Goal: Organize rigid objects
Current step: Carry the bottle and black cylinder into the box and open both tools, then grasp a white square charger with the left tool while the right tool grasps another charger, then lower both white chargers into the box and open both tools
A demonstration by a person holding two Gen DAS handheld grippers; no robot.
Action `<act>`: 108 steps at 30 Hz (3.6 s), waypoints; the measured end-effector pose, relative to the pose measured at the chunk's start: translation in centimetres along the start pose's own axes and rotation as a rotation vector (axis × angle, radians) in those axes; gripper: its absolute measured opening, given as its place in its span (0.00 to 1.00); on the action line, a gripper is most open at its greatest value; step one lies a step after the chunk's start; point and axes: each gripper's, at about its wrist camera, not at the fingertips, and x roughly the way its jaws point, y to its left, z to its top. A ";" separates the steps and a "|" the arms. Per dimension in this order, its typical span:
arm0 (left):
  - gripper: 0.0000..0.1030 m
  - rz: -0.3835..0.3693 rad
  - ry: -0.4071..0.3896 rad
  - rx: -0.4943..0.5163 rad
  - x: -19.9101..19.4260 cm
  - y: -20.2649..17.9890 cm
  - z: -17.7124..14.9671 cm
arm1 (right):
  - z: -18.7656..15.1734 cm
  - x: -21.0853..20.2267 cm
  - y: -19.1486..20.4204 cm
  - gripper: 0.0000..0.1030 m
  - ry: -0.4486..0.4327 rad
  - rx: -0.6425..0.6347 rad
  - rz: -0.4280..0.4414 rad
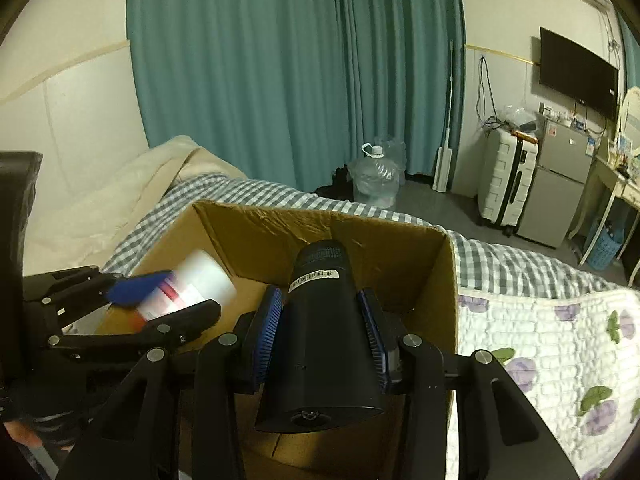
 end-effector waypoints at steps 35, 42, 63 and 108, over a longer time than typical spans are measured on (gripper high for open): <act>0.69 0.006 0.136 -0.042 -7.5 -1.4 -18.3 | -13.6 -13.8 2.3 0.96 0.148 -0.009 -0.132; 0.69 -0.102 0.188 0.008 -5.7 -2.7 -19.7 | -14.5 -12.0 2.0 0.96 0.191 0.012 -0.136; 0.64 0.085 0.097 -0.022 -8.7 0.8 -18.0 | -16.2 -8.8 4.6 0.96 0.264 -0.084 -0.129; 0.64 0.047 -0.093 0.002 -15.2 -1.8 -5.3 | -5.3 -16.0 4.8 0.58 0.019 -0.140 -0.074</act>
